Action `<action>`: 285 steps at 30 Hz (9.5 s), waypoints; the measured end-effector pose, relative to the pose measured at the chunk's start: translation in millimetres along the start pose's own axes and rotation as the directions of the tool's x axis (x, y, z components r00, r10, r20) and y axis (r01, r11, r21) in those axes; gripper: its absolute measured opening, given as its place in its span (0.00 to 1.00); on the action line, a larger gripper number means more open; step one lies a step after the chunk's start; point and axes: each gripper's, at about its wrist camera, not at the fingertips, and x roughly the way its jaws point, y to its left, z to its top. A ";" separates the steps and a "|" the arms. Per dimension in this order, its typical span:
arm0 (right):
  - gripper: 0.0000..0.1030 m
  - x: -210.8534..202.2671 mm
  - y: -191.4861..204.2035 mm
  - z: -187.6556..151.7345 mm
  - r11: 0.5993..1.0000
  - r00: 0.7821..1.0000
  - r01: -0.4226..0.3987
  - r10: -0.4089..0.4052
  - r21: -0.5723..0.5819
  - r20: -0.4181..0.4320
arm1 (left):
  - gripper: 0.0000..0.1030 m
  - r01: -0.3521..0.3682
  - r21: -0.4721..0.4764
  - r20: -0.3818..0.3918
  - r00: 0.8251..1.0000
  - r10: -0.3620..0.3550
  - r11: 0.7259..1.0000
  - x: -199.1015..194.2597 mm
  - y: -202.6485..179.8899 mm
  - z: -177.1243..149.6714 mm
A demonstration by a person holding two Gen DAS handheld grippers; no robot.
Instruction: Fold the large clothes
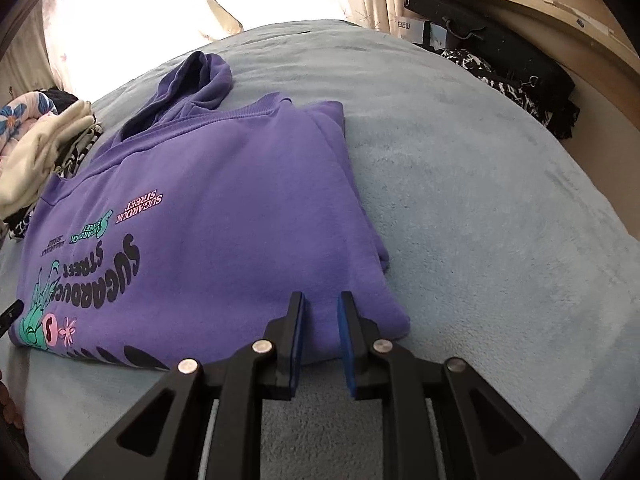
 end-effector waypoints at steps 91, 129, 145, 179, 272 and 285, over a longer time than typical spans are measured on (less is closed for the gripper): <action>0.06 -9.1 138.7 244.3 0.864 0.905 -0.233 0.360 -0.446 0.225 | 0.03 0.333 0.328 -0.015 0.938 -0.347 0.884 16.4 -103.0 271.2; 0.67 6.5 105.8 85.0 0.727 0.704 -0.526 0.664 0.441 -0.254 | 0.69 0.586 -0.227 -0.332 0.704 -0.628 0.778 7.7 -47.8 130.7; 0.15 -27.2 130.5 71.7 0.796 0.802 -0.596 0.585 -0.108 -0.116 | 0.10 0.635 -0.020 -0.164 0.760 -0.629 0.773 -28.6 -70.4 78.5; 0.33 -3.0 172.8 71.7 0.915 0.944 -0.298 0.325 -0.272 0.056 | 0.24 0.497 0.111 -0.008 0.866 -0.500 0.860 -23.5 -122.5 73.0; 0.62 -115.0 121.0 -18.2 0.962 0.928 -0.216 0.256 -0.169 0.270 | 0.61 0.562 -0.432 -0.031 0.772 -0.635 0.705 27.2 37.6 -28.6; 0.43 -84.1 156.1 37.0 0.949 0.929 -0.245 0.288 -0.196 0.231 | 0.19 0.559 -0.397 0.096 0.814 -0.573 0.728 50.5 23.0 25.1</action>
